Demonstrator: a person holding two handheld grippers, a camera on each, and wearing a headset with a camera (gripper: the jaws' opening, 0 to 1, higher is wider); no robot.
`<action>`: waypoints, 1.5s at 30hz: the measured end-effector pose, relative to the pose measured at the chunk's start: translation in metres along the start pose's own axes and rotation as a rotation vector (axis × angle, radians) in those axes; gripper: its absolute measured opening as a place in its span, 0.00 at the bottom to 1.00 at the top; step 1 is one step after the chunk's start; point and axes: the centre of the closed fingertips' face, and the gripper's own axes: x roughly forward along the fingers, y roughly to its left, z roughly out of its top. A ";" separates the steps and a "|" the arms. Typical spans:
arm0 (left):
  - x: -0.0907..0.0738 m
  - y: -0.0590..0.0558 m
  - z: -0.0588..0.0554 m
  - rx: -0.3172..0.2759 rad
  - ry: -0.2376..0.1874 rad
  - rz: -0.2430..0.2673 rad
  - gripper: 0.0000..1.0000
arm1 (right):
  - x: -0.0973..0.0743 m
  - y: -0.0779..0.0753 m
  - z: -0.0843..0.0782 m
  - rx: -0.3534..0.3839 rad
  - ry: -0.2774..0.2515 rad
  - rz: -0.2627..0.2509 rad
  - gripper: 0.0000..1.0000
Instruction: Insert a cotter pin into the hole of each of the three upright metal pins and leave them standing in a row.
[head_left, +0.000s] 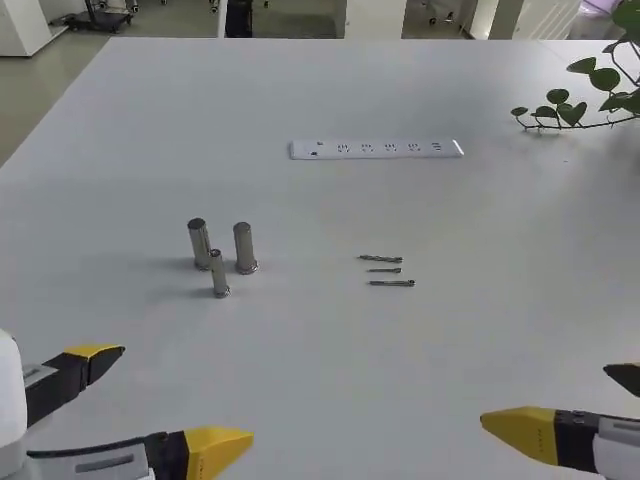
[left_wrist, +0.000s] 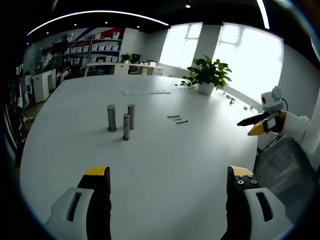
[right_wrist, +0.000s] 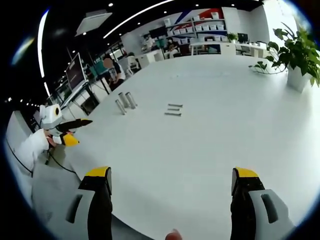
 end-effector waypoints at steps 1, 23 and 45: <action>0.003 0.001 0.004 0.007 -0.008 -0.005 0.97 | 0.000 0.000 -0.001 0.000 0.003 0.000 0.98; 0.038 0.032 0.035 0.056 -0.024 0.023 0.78 | 0.002 -0.003 -0.003 -0.015 0.016 -0.006 0.98; 0.077 0.066 0.057 0.169 0.022 0.048 0.47 | -0.002 -0.005 -0.005 -0.009 0.027 -0.018 0.98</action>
